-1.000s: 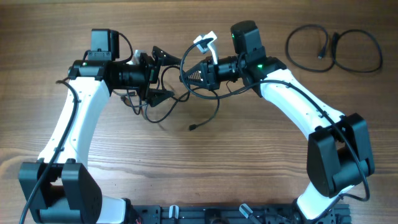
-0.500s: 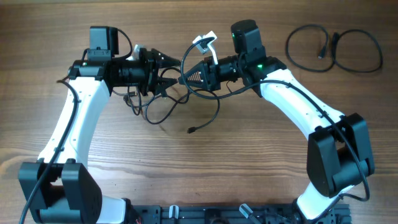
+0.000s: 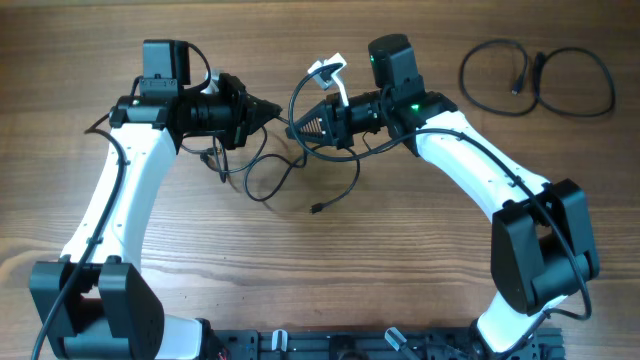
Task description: Untangle cables
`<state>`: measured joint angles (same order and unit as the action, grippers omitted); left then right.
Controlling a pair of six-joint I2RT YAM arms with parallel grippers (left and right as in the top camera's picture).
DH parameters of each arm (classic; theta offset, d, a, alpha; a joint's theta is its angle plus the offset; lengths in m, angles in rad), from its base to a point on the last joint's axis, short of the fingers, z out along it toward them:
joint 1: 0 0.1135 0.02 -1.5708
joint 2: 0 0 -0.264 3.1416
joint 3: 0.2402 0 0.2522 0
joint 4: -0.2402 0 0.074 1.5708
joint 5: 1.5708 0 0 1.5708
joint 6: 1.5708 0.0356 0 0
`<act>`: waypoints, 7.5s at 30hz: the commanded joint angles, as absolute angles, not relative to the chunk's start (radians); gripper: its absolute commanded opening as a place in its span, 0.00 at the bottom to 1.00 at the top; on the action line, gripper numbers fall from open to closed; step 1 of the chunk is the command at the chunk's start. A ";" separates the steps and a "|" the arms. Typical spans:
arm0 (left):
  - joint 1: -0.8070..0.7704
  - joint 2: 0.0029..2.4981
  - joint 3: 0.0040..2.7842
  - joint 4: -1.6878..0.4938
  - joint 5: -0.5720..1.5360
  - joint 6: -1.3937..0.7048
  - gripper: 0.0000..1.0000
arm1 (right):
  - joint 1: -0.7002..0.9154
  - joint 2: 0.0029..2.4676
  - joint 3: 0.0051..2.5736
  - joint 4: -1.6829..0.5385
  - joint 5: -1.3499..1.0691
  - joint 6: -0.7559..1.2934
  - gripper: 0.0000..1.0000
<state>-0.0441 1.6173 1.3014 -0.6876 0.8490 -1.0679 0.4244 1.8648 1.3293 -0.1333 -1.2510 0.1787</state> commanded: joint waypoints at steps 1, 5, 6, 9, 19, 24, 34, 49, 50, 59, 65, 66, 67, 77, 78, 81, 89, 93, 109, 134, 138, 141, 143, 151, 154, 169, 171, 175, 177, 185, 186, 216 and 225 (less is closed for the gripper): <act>-0.043 1.603 1.311 -0.692 0.786 -1.055 0.04 | 0.420 1.875 1.331 -0.134 -1.171 0.218 0.13; -0.043 1.603 1.311 -0.693 0.787 -1.055 0.04 | 0.420 1.875 1.331 -0.182 -1.011 0.273 0.44; -0.043 1.603 1.311 -0.697 0.787 -1.055 0.04 | 0.420 1.875 1.331 -0.200 -0.978 0.273 0.47; -0.043 1.603 1.311 -0.703 0.787 -1.055 0.04 | 0.419 1.875 1.331 -0.249 -0.870 0.325 0.63; -0.043 1.603 1.311 -0.702 0.775 -1.056 0.04 | 0.415 1.875 1.331 -0.352 -0.797 0.592 0.80; -0.043 1.603 1.311 -0.703 0.776 -1.061 0.04 | 0.418 1.875 1.331 -0.368 -0.785 0.788 0.56; -0.043 1.603 1.311 -0.702 0.816 -1.108 0.04 | 0.448 1.875 1.331 -0.469 -0.659 1.054 0.56; -0.027 1.603 1.311 -0.692 0.933 -1.008 0.04 | 0.408 1.875 1.331 -0.458 -0.056 0.970 0.04; -0.017 1.603 1.311 -0.692 0.911 -0.998 0.04 | 0.393 1.875 1.331 -0.472 -0.033 0.952 0.04; 0.157 1.603 1.311 -0.746 0.866 -0.971 0.04 | 0.119 1.875 1.331 -0.633 0.042 0.773 0.04; 0.244 1.603 1.311 -0.839 0.888 -0.892 0.04 | -0.058 1.875 1.331 -0.670 0.040 0.702 0.04; 0.254 1.603 1.311 -0.850 0.894 -0.881 0.04 | -0.081 1.875 1.331 -0.676 0.041 0.702 0.04; 0.262 1.603 1.311 -0.857 0.900 -0.868 0.04 | -0.100 1.875 1.331 -0.682 0.041 0.697 0.04; 0.373 1.603 1.311 -0.896 0.894 -0.772 0.04 | -0.284 1.875 1.330 -0.704 0.072 0.635 0.04; 0.390 1.603 1.311 -0.897 0.892 -0.752 0.04 | -0.303 1.875 1.328 -0.704 0.071 0.635 0.04; 0.432 1.603 1.311 -0.913 0.871 -0.732 0.04 | -0.339 1.875 1.323 -0.704 0.072 0.635 0.04; 0.508 1.603 1.311 -0.983 0.809 -0.693 0.04 | -0.371 1.875 1.306 -0.691 0.017 0.628 0.04; 0.507 1.603 1.311 -1.006 0.808 -0.657 0.04 | -0.371 1.876 1.281 -0.671 -0.084 0.608 0.04; 0.507 1.603 1.311 -1.003 0.392 -0.746 0.04 | -0.369 1.876 1.231 -0.640 -0.033 0.577 0.04; 0.355 1.603 1.308 -1.013 0.425 -0.740 0.04 | -0.355 1.876 1.104 -0.581 -0.453 0.550 0.34; 0.355 1.603 1.308 -1.015 0.425 -0.740 0.04 | -0.354 1.876 1.104 -0.583 -0.497 0.550 0.47; 0.355 1.603 1.308 -1.015 0.425 -0.740 0.04 | -0.354 1.876 1.104 -0.583 -0.527 0.582 0.59; 0.355 1.603 1.308 -1.015 0.425 -0.740 0.04 | -0.350 1.876 1.104 -0.583 -0.573 0.590 0.62; 0.355 1.603 1.308 -1.015 0.425 -0.740 0.04 | -0.246 1.876 1.104 -0.653 -0.630 0.511 0.63; 0.355 1.603 1.308 -1.015 0.425 -0.740 0.04 | -0.189 1.876 1.104 -0.656 -0.635 0.544 0.57; 0.355 1.603 1.308 -1.015 0.425 -0.740 0.04 | 0.032 1.876 1.104 -0.534 -0.672 1.127 0.68; 0.355 1.603 1.308 -1.015 0.425 -0.740 0.04 | 0.051 1.876 1.104 -0.514 -0.629 1.161 0.65; 0.355 1.603 1.308 -1.015 0.424 -0.740 0.04 | 0.062 1.876 1.104 -0.509 -0.486 1.173 0.15; 0.355 1.603 1.308 -1.015 0.421 -0.740 0.04 | 0.062 1.876 1.104 -0.513 -0.404 1.118 0.04; 0.355 1.603 1.308 -1.010 0.357 -0.741 0.04 | 0.044 1.876 1.105 -0.489 -0.300 0.681 0.04; 0.355 1.603 1.308 -1.007 0.357 -0.741 0.04 | 0.040 1.876 1.105 -0.489 -0.300 0.676 0.04; 0.513 1.603 1.322 -0.588 0.264 -0.797 0.04 | -0.428 1.716 1.294 -0.588 -0.312 0.209 0.04; 0.448 1.615 1.322 -0.466 0.262 -0.797 0.04 | -0.435 1.717 1.294 -0.510 -0.404 0.184 0.04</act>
<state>0.4271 1.6165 1.3006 -0.5308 0.4549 -0.7925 -0.3431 1.7164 1.2724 -0.5655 -0.5327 0.1944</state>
